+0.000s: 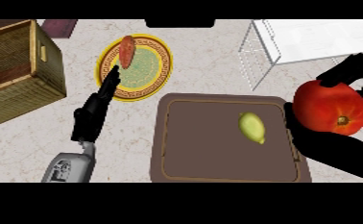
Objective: Pick the tomato from the tray and place it in the tiered shelf
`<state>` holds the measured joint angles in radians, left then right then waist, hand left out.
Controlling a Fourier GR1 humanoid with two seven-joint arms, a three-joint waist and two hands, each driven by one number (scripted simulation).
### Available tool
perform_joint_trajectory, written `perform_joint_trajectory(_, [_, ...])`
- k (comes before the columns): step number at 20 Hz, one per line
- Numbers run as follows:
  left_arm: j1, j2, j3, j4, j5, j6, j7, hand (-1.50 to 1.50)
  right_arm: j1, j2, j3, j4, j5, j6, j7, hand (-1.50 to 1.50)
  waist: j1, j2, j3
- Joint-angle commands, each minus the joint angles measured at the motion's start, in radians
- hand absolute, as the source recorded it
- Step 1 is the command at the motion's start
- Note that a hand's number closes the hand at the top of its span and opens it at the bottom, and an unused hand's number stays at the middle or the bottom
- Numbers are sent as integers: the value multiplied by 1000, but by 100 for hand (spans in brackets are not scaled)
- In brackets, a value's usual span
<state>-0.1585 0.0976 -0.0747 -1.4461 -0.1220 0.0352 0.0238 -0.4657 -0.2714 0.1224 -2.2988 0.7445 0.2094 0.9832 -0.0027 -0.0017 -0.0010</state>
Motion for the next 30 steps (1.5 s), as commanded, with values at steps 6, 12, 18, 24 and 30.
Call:
perform_joint_trajectory(6, [-32,-3,11,19,-6,-17,-6,0,-240,-97,-239,150,-93,72,-6,150,3,2,0])
perform_joint_trajectory(12, [-11,32,48,18,23,-54,-15,0,-343,-180,-321,346,-54,21,-108,150,10,2,1])
perform_joint_trajectory(18, [-14,11,36,2,15,-57,9,0,-378,-216,-325,441,-38,-8,-180,150,8,2,0])
perform_joint_trajectory(24, [-86,10,46,5,-1,-42,61,0,-436,-275,-305,638,26,-72,-340,150,10,4,1])
perform_joint_trajectory(30, [-14,-10,25,2,-18,-39,-7,0,-409,-258,-276,755,117,-206,-453,150,12,4,1])
